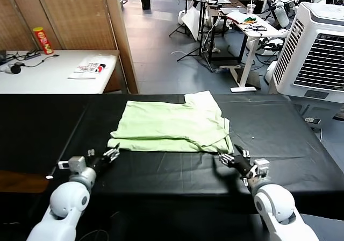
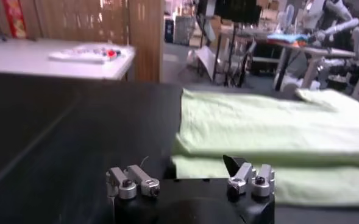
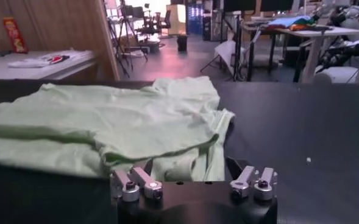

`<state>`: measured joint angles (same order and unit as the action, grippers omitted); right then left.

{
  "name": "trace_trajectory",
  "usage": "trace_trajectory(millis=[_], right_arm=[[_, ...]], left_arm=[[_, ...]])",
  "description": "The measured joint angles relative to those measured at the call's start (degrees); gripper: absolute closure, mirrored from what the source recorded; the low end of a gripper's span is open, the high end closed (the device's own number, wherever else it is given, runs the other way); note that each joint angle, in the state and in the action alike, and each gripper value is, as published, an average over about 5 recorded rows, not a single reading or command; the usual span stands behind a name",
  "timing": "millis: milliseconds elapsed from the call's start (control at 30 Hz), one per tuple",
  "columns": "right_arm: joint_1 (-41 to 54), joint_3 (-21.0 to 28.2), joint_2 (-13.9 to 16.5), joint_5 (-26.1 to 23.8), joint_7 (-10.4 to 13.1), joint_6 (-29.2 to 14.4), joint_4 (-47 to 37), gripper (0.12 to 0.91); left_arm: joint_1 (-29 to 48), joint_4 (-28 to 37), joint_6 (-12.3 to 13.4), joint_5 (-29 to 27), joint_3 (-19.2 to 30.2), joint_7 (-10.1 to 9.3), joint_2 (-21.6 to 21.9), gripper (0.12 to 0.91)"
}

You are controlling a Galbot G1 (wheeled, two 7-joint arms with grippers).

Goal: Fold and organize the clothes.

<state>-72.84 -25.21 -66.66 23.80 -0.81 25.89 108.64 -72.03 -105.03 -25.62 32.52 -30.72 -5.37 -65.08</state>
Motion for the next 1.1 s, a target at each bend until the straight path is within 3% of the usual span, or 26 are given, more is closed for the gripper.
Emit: trace_trajectory(millis=[67,167,433,467,900,1100], right_arm=[[-0.21,0.02,-0.01,-0.07,0.0,-0.02,0.03,0.786],[-0.46,0.0,0.01,-0.08,0.13,-0.01,0.39,0.876],[-1.76,-0.53,1.05,0.96,2.8,2.43,2.92,0.903],[-2.1,-0.71,1.34,1.19,3.01,3.06,3.44,0.903],[-11.08,-3.47,5.18,1.81,5.0,10.3,12.01,0.903],[-15.6,-4.69,5.38,1.52,5.15,11.02,15.31,0.903]], left_arm=[[0.12,0.33,-0.07,0.76,-0.09,0.02,0.04,0.32],[0.44,0.9,-0.05,2.36,-0.17,0.24,0.08,0.46],[0.92,1.41,-0.05,5.18,0.11,0.6,0.31,0.872],[0.76,1.23,-0.15,4.98,0.21,0.38,0.44,0.893],[-6.85,-6.48,-4.18,-0.78,0.95,-4.51,3.62,0.905],[-12.77,-11.7,-5.44,-0.88,-0.59,-5.12,4.78,0.905]])
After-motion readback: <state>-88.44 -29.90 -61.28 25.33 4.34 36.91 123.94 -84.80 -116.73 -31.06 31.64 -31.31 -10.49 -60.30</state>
